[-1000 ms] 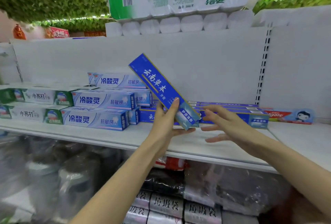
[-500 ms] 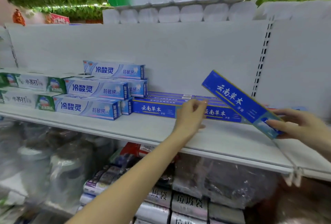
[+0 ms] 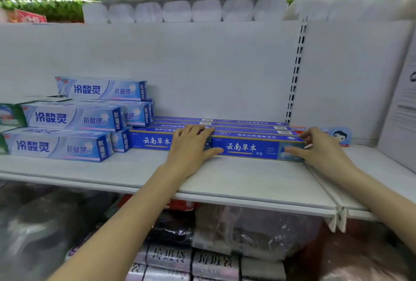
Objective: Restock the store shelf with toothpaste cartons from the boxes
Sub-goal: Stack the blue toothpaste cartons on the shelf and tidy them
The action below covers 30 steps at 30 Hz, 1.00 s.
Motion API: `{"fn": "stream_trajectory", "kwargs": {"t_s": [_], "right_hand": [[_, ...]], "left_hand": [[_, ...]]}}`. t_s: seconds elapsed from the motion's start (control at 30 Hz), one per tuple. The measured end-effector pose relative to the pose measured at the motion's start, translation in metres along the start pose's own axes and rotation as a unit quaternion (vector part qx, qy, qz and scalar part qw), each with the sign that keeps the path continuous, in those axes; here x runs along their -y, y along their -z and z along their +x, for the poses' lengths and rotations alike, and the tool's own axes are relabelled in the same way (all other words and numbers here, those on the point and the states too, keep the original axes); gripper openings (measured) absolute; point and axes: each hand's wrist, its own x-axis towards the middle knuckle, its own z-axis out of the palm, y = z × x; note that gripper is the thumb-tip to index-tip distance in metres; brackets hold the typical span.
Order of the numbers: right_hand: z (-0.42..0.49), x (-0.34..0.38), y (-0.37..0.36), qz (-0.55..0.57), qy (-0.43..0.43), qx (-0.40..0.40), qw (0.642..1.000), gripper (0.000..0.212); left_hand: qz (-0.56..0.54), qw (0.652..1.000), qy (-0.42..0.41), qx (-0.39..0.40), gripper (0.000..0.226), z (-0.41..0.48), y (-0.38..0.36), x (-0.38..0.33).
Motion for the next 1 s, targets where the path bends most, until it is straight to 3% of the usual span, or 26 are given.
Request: {"fn": "stream_trajectory", "kwargs": {"t_s": [0.3,0.47,0.57,0.7,0.83,1.0], "right_hand": [[-0.003,0.003,0.0,-0.007,-0.018,0.011,1.0,0.043],[-0.026,0.017,0.007,-0.032,-0.014,-0.014,0.999,0.049],[-0.049,0.039,0.013,-0.03,-0.003,-0.034,0.999,0.05],[-0.08,0.074,0.016,0.006,0.044,0.023,0.999,0.04],[-0.126,0.112,0.004,-0.057,0.055,0.072,0.994,0.066],[-0.194,0.144,-0.022,-0.133,0.135,0.092,0.978,0.075]], "left_hand": [[-0.017,1.0,-0.002,-0.002,0.052,0.002,-0.002,-0.001],[-0.206,0.978,0.015,0.024,0.075,-0.018,0.022,-0.008],[-0.213,0.976,-0.021,0.04,0.074,-0.036,0.044,-0.004],[-0.246,0.968,-0.025,0.053,0.067,-0.057,0.068,-0.006],[-0.181,0.98,-0.078,0.04,0.064,-0.1,0.086,0.006],[-0.18,0.975,-0.127,0.041,0.064,-0.156,0.098,0.032]]}}
